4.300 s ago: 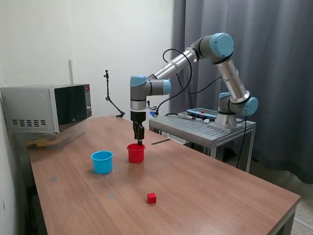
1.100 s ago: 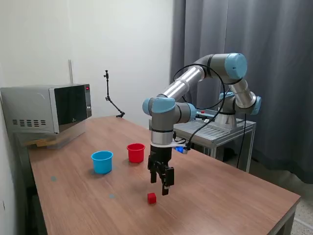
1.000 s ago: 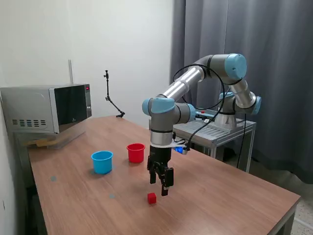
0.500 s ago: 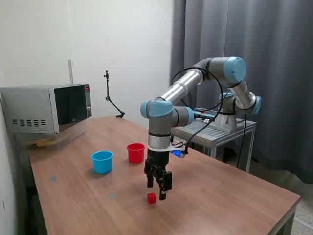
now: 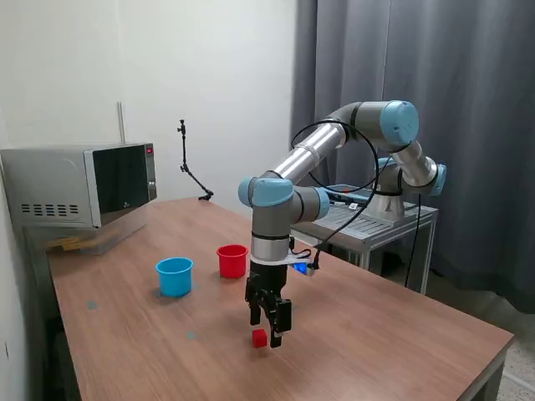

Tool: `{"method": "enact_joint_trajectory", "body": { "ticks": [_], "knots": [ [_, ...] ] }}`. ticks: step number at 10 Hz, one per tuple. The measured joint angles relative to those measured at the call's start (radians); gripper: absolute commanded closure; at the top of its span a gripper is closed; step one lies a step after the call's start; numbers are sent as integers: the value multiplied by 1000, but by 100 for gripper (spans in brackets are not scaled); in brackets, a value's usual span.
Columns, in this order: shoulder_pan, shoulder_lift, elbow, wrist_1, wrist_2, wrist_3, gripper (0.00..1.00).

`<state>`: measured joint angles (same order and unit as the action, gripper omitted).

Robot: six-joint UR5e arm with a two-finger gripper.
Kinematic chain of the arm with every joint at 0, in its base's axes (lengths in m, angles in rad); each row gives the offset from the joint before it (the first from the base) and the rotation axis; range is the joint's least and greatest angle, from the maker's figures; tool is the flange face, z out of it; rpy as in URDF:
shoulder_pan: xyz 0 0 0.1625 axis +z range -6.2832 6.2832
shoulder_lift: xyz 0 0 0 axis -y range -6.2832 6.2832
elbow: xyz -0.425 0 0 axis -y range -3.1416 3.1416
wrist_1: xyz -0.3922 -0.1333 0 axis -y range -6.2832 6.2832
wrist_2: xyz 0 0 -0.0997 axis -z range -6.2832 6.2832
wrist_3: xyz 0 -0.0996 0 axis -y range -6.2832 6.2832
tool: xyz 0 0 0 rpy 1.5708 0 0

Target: Place red objects in the red bin, and blue objects in the blue bin.

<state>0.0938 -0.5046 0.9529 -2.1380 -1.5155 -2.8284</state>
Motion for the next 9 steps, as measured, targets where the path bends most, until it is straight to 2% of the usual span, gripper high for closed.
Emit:
{"method": "enact_joint_trajectory", "body": {
  "ticks": [4,9],
  "knots": [
    [-2,10,-21,1,-10,18,0],
    [-7,15,-23,4,-25,87,0]
  ]
}}
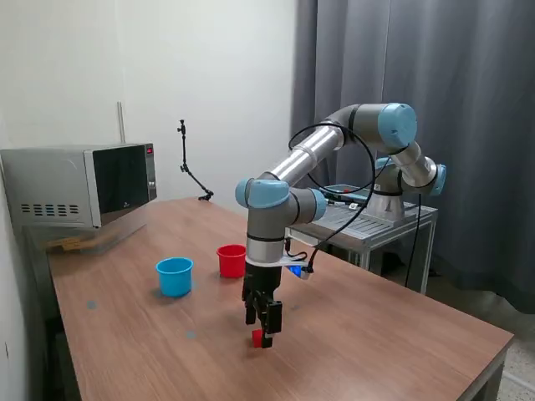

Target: Place red objects in the red bin, and blue objects in the blue bin.

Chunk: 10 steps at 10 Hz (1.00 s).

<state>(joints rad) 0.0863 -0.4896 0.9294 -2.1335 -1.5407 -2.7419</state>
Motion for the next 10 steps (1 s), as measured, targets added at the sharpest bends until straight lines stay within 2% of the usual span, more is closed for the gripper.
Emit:
{"method": "enact_joint_trajectory", "body": {
  "ticks": [10],
  "knots": [
    [13,-1,9,1,2,4,0]
  ]
}}
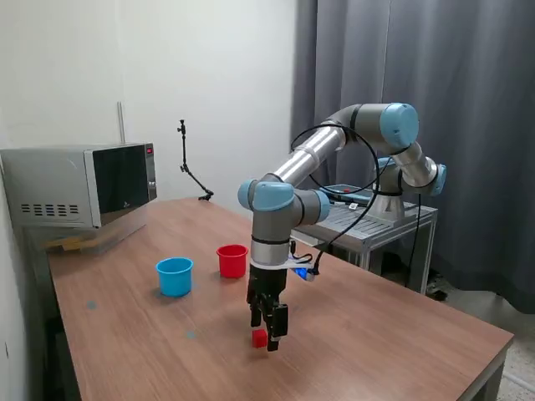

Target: Place red objects in the red bin, and blue objects in the blue bin.

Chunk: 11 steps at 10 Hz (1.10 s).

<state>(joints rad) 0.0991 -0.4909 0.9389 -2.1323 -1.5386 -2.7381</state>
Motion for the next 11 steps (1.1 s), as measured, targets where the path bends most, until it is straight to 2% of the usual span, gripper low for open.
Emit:
{"method": "enact_joint_trajectory", "body": {
  "ticks": [3,4,11],
  "knots": [
    [1,0,3,0,0,-1,0],
    [1,0,3,0,0,-2,100],
    [-2,1,-5,0,-1,-9,100]
  ]
}}
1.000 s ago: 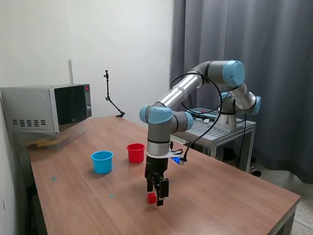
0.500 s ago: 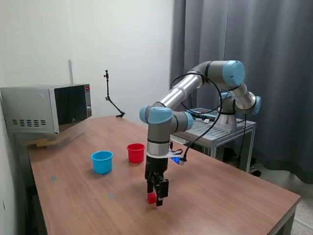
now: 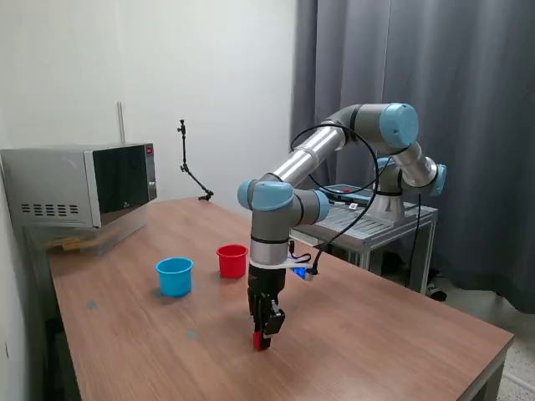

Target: Place red objects in the red bin, and blue objects in the blue bin.

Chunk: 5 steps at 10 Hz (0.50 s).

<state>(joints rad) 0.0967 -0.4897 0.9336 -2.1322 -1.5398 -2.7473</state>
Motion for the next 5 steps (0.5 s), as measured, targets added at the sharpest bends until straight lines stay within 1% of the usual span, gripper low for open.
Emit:
{"method": "enact_joint_trajectory", "body": {
  "ticks": [2,3,4,5],
  "knots": [
    [0,-1,0,0,-5,0,100],
    [-2,-6,3,0,-17,0,100],
    [-5,-22,16,0,-36,1,100],
    [-20,-58,46,0,-56,1,100]
  ]
}}
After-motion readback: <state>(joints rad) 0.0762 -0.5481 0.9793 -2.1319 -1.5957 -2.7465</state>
